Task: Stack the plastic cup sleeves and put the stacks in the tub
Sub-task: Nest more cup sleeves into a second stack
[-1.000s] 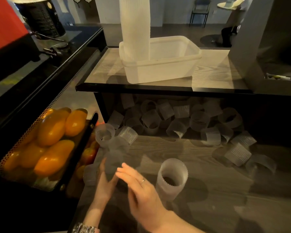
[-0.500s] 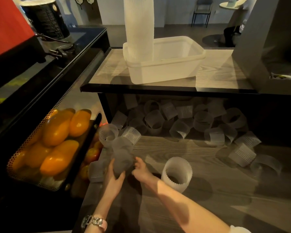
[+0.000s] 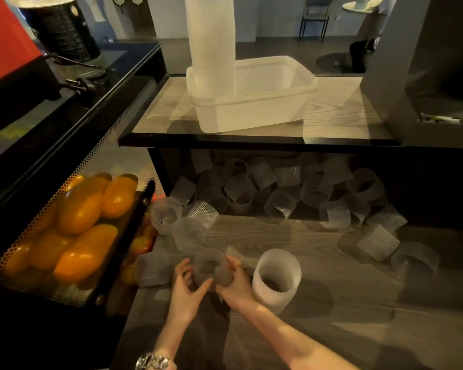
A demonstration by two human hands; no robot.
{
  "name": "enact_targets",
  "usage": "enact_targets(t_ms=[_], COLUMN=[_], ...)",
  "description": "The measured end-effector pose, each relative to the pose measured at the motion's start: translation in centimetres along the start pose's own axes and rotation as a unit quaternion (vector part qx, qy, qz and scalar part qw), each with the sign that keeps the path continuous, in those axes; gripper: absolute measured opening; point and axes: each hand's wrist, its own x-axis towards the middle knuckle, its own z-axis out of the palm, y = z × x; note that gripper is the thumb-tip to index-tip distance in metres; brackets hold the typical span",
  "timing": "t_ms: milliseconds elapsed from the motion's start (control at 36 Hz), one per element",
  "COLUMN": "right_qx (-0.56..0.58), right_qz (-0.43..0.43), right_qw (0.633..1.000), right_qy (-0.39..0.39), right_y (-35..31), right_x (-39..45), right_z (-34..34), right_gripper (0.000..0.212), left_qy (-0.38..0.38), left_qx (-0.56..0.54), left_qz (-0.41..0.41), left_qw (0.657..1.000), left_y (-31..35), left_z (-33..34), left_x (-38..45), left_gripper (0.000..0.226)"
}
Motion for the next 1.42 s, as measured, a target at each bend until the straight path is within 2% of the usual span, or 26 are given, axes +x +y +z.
enact_targets(t_ms=[83, 333, 472, 611, 806, 1056, 1167, 1278, 1417], right_qx=[-0.074, -0.106, -0.093, -0.095, -0.122, -0.109, -0.15, -0.14, -0.085], right_qz=[-0.025, -0.035, -0.052, -0.12, -0.166, -0.241, -0.256, -0.26, -0.204], right_qw=[0.997, 0.993, 0.993, 0.987, 0.978, 0.964, 0.955, 0.954, 0.971], right_qy=[0.013, -0.024, -0.04, -0.039, -0.031, -0.04, -0.005, 0.051, 0.093], right_y=[-0.2, -1.0, -1.7, -2.9, -6.2, -10.0, -10.0, -9.2, -7.3], right_x=[-0.4, -1.2, -1.9, -3.2, -4.8, -8.1, -9.2, -10.5, -11.7], right_z=[-0.4, -0.8, -0.5, 0.1, 0.4, -3.5, -6.6, -9.1, -11.3], right_gripper=[0.068, 0.079, 0.073, 0.071, 0.077, 0.084, 0.087, 0.087, 0.084], left_qy=[-0.025, -0.051, -0.034, -0.001, 0.049, 0.047, 0.013, -0.04, -0.095], left_qx=[0.033, 0.046, 0.026, -0.026, -0.007, 0.059, 0.052, 0.05, 0.076], left_qz=[-0.008, -0.017, -0.002, 0.006, 0.058, 0.152, 0.197, 0.209, 0.203], left_qw=[0.999, 0.997, 0.999, 1.0, 0.997, 0.985, 0.979, 0.976, 0.972], left_y=[-0.5, -1.1, -0.7, 0.0, 3.4, 8.7, 10.4, 11.4, 11.4], left_z=[0.3, 0.7, 0.2, -1.1, -2.5, -2.1, 0.1, 2.2, 4.9], left_x=[0.0, 0.1, 0.0, -1.1, -2.5, -4.7, -6.1, -7.1, -7.4], left_gripper=[0.081, 0.068, 0.067, 0.063, 0.068, 0.068, 0.063, 0.064, 0.065])
